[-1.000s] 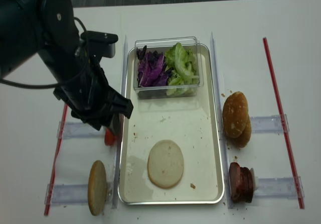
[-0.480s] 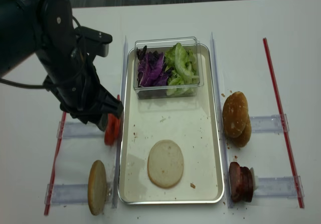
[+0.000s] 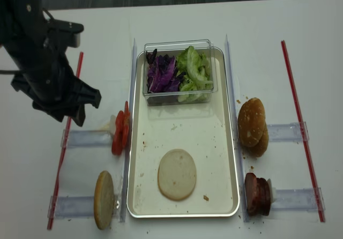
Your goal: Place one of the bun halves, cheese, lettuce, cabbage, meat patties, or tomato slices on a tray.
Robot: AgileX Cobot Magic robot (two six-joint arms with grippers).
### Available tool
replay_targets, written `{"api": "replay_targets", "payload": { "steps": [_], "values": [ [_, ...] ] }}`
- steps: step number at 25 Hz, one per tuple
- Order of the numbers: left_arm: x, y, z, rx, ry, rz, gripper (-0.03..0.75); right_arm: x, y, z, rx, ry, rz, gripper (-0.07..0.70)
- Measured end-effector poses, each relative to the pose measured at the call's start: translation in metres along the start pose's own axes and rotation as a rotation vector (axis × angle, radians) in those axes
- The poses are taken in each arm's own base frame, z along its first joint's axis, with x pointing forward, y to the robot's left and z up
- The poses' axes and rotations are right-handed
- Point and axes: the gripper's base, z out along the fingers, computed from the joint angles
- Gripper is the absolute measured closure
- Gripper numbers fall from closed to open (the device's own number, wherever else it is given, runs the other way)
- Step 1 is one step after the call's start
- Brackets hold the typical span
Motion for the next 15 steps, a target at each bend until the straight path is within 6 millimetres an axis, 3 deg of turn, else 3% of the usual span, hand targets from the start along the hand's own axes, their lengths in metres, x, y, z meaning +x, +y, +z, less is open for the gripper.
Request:
{"api": "replay_targets", "payload": {
  "steps": [7,15],
  "values": [
    [0.001,0.037,0.001,-0.06,0.006,-0.081,0.357,0.0,0.0,0.0,0.0,0.0,0.0,0.163],
    [0.004,0.06,0.003,-0.056,0.014,-0.129,0.357,0.0,0.0,0.0,0.0,0.0,0.0,0.163]
  ]
}}
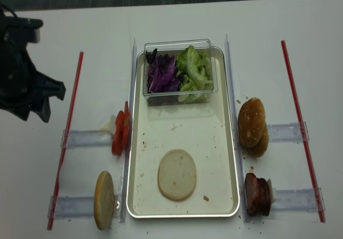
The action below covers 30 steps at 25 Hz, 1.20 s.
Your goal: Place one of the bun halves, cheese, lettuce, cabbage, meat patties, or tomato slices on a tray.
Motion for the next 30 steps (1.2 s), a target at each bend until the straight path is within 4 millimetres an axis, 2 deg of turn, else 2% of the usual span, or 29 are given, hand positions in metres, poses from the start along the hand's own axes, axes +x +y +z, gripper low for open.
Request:
{"api": "replay_targets", "payload": {
  "steps": [4,13,16,30],
  "values": [
    [0.001,0.002,-0.002,0.017,-0.008,-0.004,0.357,0.0,0.0,0.0,0.0,0.0,0.0,0.163],
    [0.022,0.003,-0.039,0.033,-0.134,-0.003,0.357,0.0,0.0,0.0,0.0,0.0,0.0,0.163],
    [0.033,0.002,-0.045,0.045,-0.154,-0.004,0.357,0.0,0.0,0.0,0.0,0.0,0.0,0.163],
    [0.116,-0.006,-0.017,0.074,-0.122,-0.008,0.357,0.0,0.0,0.0,0.0,0.0,0.0,0.163]
  ]
}}
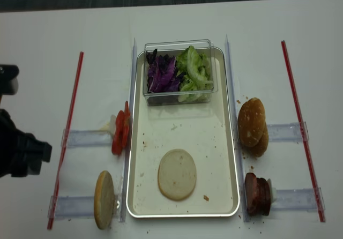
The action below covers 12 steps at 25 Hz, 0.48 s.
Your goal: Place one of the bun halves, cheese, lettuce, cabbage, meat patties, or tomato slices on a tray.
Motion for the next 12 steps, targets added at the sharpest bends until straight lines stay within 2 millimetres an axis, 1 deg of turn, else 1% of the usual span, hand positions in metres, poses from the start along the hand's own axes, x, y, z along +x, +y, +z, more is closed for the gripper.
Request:
{"api": "replay_targets", "payload": {
  "steps": [6,12],
  "values": [
    [0.028,-0.002,0.009,0.003,-0.035,-0.002,0.357,0.0,0.0,0.0,0.0,0.001,0.0,0.163],
    [0.049,-0.003,0.015,0.002,-0.057,-0.002,0.357,0.0,0.0,0.0,0.0,0.001,0.0,0.163]
  ]
}}
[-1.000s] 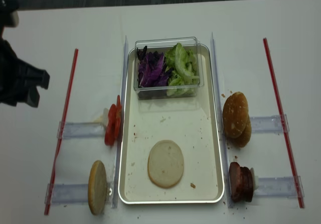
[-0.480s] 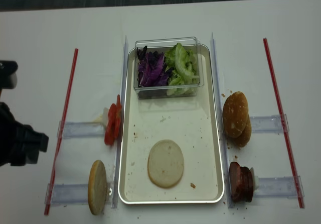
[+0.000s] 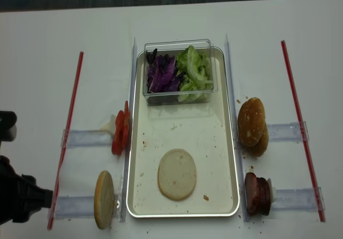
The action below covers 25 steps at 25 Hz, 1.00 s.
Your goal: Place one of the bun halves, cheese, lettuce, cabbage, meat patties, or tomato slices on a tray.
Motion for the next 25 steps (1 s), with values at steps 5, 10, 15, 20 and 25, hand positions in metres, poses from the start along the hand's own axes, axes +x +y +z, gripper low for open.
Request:
{"api": "replay_targets", "payload": {
  "steps": [5,10,15,20,25],
  "values": [
    [0.014,-0.001,0.004,0.0,-0.014,-0.01,0.357,0.0,0.0,0.0,0.0,0.0,0.0,0.163],
    [0.028,-0.001,0.007,-0.001,-0.036,-0.022,0.357,0.0,0.0,0.0,0.0,0.0,0.0,0.163],
    [0.034,-0.001,0.0,-0.002,-0.099,-0.025,0.357,0.0,0.0,0.0,0.0,0.0,0.0,0.163],
    [0.044,-0.002,-0.01,-0.005,-0.196,-0.027,0.357,0.0,0.0,0.0,0.0,0.0,0.0,0.163],
    [0.056,-0.002,-0.02,-0.008,-0.298,-0.03,0.357,0.0,0.0,0.0,0.0,0.0,0.0,0.163]
  ]
}}
